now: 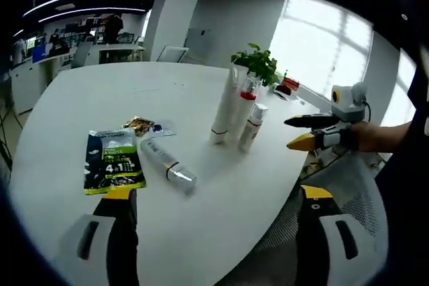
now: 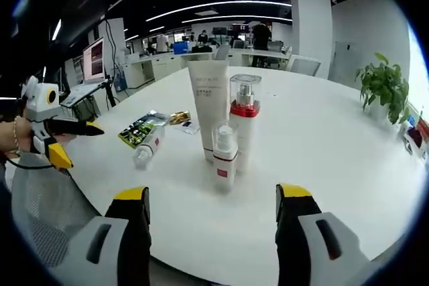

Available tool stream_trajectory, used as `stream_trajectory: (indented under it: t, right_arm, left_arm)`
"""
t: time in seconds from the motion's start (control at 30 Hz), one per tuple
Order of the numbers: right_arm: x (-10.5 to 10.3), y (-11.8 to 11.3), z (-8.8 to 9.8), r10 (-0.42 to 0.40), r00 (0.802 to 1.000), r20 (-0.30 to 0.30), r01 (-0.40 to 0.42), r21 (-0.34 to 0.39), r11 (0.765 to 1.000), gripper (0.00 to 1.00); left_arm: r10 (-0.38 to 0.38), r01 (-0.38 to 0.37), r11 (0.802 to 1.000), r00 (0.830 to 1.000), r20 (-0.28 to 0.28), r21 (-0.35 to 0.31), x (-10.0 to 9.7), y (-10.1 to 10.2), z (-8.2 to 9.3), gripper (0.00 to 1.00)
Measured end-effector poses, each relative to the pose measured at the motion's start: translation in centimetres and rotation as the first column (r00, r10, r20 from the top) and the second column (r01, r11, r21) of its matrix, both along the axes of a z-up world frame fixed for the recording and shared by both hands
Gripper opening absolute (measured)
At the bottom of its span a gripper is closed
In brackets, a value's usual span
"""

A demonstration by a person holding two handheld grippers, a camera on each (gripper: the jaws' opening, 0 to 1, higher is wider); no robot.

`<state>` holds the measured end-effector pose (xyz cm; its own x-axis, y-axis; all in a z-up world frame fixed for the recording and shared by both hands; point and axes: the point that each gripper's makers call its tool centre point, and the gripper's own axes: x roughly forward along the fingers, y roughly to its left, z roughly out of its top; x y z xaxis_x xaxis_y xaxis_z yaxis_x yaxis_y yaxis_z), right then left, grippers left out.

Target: Arrange the skincare products in the storage area until every visible bottle or jar stands upright without overlapping.

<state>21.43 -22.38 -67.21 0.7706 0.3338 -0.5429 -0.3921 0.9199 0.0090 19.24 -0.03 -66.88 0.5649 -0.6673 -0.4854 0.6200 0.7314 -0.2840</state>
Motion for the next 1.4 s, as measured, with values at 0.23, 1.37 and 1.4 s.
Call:
stream_trajectory:
  t: [0.23,1.37,1.4]
  right_arm:
    - [-0.5,0.4,0.9,-0.003,1.000,0.003,0.003,0.030,1.000,0.77]
    - [-1.1,0.9,0.0,0.026,0.999,-0.023,-0.027,-0.031,0.999,0.74]
    - [-1.1,0.9,0.1,0.026,0.999,-0.020,-0.026,-0.030,0.999,0.74]
  left_arm:
    - [0.052,-0.052,0.999,0.999,0.009,-0.013,-0.6,2.5,1.0,0.98]
    - [0.112,-0.110,0.994,0.992,-0.064,0.021,1.6,0.6,-1.4,0.96]
    - [0.108,-0.106,0.994,0.993,-0.051,0.039,1.9,0.4,-1.6,0.96]
